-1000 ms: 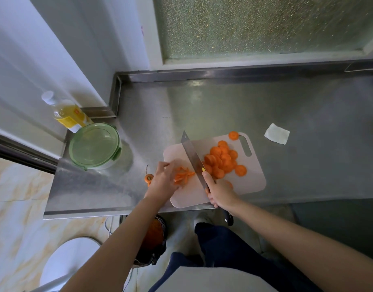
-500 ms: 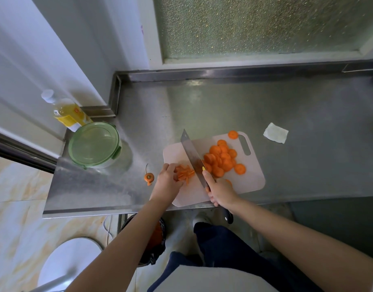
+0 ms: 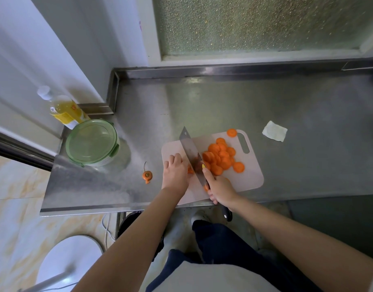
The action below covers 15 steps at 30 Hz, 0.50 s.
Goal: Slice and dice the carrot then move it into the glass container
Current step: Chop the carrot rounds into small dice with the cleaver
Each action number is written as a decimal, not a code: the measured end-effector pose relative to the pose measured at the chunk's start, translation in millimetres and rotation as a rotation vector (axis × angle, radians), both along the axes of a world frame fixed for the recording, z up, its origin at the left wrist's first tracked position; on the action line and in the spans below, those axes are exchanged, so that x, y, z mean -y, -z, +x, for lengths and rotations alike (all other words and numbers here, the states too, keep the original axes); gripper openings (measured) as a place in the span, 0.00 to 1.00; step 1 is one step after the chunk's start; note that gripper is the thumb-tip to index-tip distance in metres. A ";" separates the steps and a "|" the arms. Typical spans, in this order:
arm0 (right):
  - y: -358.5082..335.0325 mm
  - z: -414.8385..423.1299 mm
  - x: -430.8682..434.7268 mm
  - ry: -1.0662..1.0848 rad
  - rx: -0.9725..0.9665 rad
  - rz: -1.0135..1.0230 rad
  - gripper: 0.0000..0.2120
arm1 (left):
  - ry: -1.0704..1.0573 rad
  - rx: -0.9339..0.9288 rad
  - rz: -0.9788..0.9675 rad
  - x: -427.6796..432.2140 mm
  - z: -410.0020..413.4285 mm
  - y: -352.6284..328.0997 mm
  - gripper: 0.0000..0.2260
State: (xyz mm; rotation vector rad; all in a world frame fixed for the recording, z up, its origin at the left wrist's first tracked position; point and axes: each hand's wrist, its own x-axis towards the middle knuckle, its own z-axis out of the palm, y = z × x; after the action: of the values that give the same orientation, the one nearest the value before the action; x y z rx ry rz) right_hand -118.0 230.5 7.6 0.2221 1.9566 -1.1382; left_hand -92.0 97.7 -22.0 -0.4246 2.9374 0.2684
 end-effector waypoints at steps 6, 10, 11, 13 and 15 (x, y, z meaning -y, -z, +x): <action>-1.2 -4.1 -0.1 0.002 0.038 -0.013 0.27 | 0.109 0.044 -0.149 -5.9 1.6 0.2 0.17; 0.4 -4.5 -1.5 -0.004 0.028 -0.012 0.27 | 0.095 0.037 -0.147 -5.1 -1.1 -2.3 0.16; 0.8 -4.5 -1.7 -0.010 0.021 -0.011 0.27 | 0.070 0.013 -0.110 -3.9 -2.3 -4.0 0.15; 1.8 -4.6 -2.1 -0.017 0.012 -0.016 0.27 | 0.000 -0.071 -0.009 1.0 -4.4 -7.0 0.14; 1.8 -5.0 -2.5 -0.016 0.012 -0.022 0.27 | -0.101 -0.152 0.098 9.6 -4.6 -8.1 0.11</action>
State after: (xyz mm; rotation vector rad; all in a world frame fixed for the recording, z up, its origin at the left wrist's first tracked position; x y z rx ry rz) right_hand -123.0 233.0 5.8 0.2011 1.9306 -1.1456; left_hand -96.6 88.1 -13.9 -0.5630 3.0370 0.4760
